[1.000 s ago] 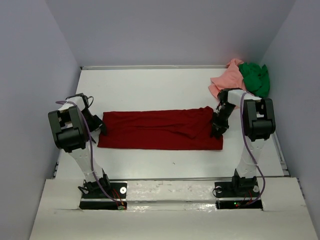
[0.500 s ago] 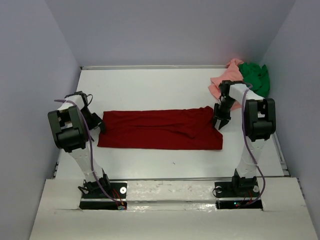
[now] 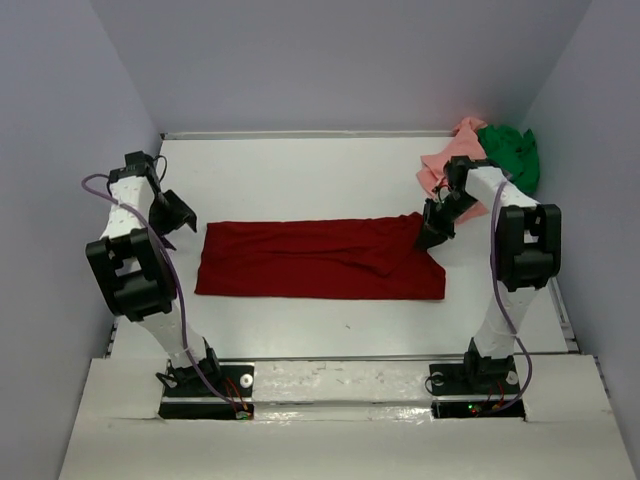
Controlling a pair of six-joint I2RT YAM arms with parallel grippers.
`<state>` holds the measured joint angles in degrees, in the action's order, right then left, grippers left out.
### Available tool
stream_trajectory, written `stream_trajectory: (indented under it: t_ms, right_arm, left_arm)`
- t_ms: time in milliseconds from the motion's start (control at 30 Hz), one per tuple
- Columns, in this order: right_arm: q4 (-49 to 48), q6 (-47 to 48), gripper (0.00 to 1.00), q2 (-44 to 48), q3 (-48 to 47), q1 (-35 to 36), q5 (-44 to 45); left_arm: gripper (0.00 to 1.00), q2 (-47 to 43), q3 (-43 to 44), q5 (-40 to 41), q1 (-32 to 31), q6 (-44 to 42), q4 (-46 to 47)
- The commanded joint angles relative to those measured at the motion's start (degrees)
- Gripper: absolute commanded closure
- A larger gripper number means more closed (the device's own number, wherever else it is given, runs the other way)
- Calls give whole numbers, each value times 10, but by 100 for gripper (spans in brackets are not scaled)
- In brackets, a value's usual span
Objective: Fold and stack the t-shirts
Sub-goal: Fold the other side of the tshirt into a rectangle
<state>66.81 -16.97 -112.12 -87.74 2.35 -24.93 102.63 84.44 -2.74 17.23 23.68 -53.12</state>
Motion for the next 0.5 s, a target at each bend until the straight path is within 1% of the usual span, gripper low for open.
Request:
stream_trajectory:
  t_ms: [0, 33, 67, 100, 133, 167, 200, 233, 267, 333, 467]
  right_arm:
    - [-3, -9, 83, 17, 32, 20, -86]
    - [-5, -10, 92, 17, 36, 26, -94]
    - [-11, -14, 100, 23, 48, 34, -100]
    - [-15, -22, 100, 27, 51, 35, -110]
    - [-19, -26, 100, 30, 56, 43, -115]
    - [-23, -30, 100, 40, 60, 43, -118]
    - [-28, -38, 100, 45, 68, 50, -117]
    - [-32, -42, 100, 51, 72, 56, -119]
    - [-40, -46, 100, 64, 87, 56, -122]
    - [-48, -57, 100, 80, 106, 62, -125]
    - [-83, -79, 100, 123, 157, 74, -130]
  left_arm:
    - [27, -62, -47, -96, -12, 30, 47]
    - [27, -66, -56, -111, -23, 35, 47]
    - [32, -67, -64, -136, -35, 38, 60]
    - [36, -65, -66, -144, -67, 46, 64]
    - [42, -61, -67, -161, -84, 50, 73]
    - [64, -58, -69, -170, -102, 52, 79]
    - [91, -48, -71, -177, -140, 62, 87]
    - [100, -39, -71, -183, -160, 66, 93]
    - [100, -36, -70, -190, -174, 69, 100]
    - [100, -26, -66, -193, -236, 75, 108]
    - [100, -8, -62, -212, -305, 84, 140]
